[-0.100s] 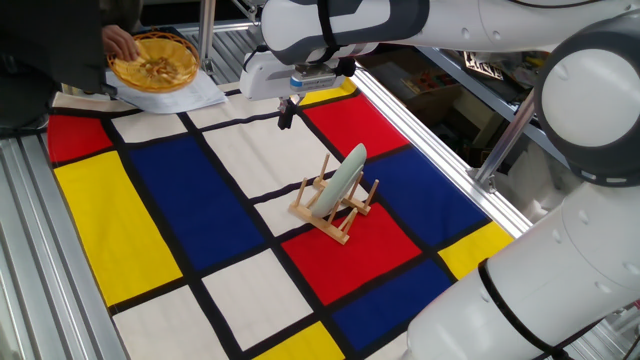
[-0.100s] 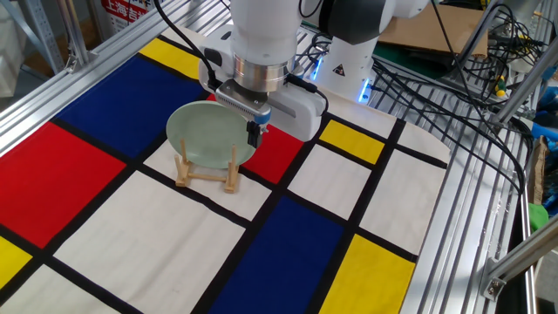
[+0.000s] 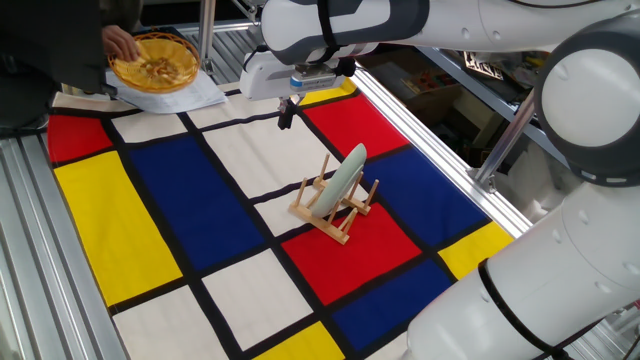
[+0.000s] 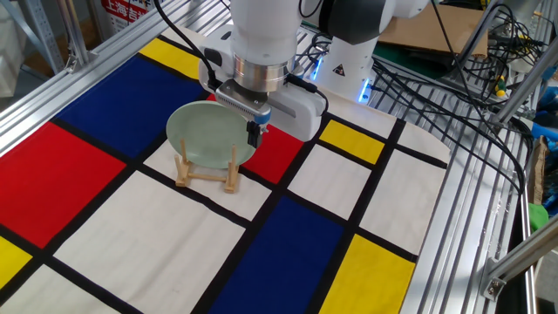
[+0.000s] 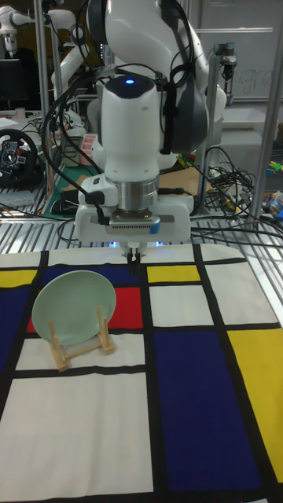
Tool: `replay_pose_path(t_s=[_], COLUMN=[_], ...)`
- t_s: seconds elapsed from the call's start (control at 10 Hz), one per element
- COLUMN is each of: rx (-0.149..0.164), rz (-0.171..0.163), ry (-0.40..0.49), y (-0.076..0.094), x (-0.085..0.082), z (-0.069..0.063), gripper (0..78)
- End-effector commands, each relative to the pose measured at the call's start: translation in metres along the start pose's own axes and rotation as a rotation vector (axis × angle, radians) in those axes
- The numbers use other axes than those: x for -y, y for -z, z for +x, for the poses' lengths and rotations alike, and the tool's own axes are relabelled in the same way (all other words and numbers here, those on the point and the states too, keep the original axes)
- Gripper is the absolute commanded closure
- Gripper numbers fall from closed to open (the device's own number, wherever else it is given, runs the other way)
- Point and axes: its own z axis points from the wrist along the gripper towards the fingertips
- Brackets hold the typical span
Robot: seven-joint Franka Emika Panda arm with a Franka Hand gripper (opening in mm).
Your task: Take the dish off the dish rack
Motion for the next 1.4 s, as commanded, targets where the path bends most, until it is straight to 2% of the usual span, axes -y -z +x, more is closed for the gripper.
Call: replay_pose_path(t_s=[0.1, 0.2, 1.4], rx=[-0.003, 0.0, -0.004], rz=[-0.103, -0.028, -0.033], ry=[-0.071, -0.062, -0.06], y=[0.0, 0.0, 0.0002], x=[0.0, 0.0, 0.0], z=[0.0, 0.0, 0.0005], gripper=[77.6, 77.6, 77.6])
